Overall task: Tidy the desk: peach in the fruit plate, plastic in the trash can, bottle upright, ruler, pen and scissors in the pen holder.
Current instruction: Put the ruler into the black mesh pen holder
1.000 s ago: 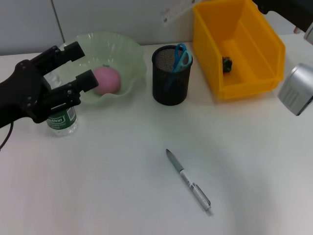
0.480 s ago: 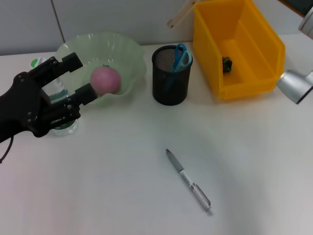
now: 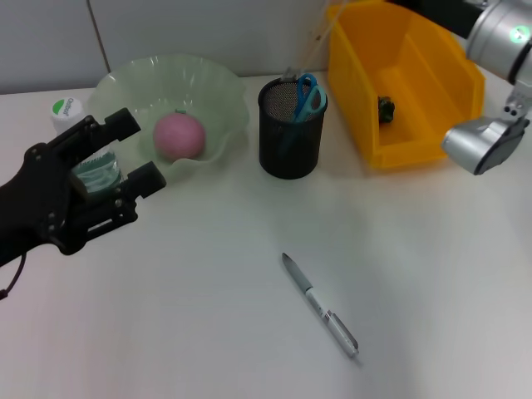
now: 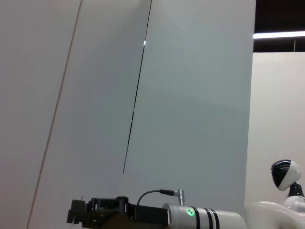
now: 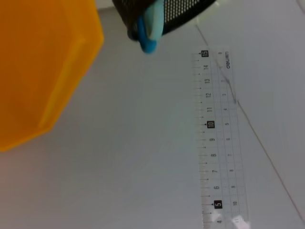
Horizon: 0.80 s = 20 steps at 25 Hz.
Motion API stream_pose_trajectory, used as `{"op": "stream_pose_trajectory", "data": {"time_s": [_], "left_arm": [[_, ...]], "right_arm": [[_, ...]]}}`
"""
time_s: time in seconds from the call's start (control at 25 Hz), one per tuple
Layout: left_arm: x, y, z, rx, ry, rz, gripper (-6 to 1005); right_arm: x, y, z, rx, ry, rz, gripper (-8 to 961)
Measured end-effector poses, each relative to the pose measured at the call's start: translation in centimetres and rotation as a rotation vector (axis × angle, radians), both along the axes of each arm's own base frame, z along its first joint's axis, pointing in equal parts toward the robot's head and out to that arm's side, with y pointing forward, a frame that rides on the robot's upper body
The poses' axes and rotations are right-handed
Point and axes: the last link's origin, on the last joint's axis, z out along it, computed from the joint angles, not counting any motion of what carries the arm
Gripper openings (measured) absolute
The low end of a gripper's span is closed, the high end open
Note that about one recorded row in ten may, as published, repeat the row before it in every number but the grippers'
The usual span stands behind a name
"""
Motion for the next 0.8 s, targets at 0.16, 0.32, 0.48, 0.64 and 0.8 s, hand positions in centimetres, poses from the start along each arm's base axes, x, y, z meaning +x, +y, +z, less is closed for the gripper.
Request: {"op": "stream_pose_trajectory", "data": {"time_s": [0.16, 0.32, 0.48, 0.64, 0.8], "left_arm": [[-0.2, -0.2, -0.1, 0.009, -0.012, 0.005, 805], [-0.2, -0.3, 0.1, 0.018, -0.022, 0.006, 805], [-0.1, -0.2, 0.2, 0.021, -0.026, 0.004, 805], [0.0, -0.1, 0.4, 0.026, -0.026, -0.001, 806], [-0.2, -0.3, 0.6, 0.031, -0.031, 0.000, 806]], "right_arm": [[-0.1, 0.2, -0.7, -0.010, -0.047, 0.000, 379], [-0.1, 0.6, -1.0, -0.009, -0.085, -0.006, 379], [-0.4, 0.8, -1.2, -0.008, -0.103, -0.003, 379], [-0.6, 1.0, -2.0, -0.031, -0.106, 0.000, 380], [-0.5, 0.8, -2.8, -0.052, -0.114, -0.001, 380]]}}
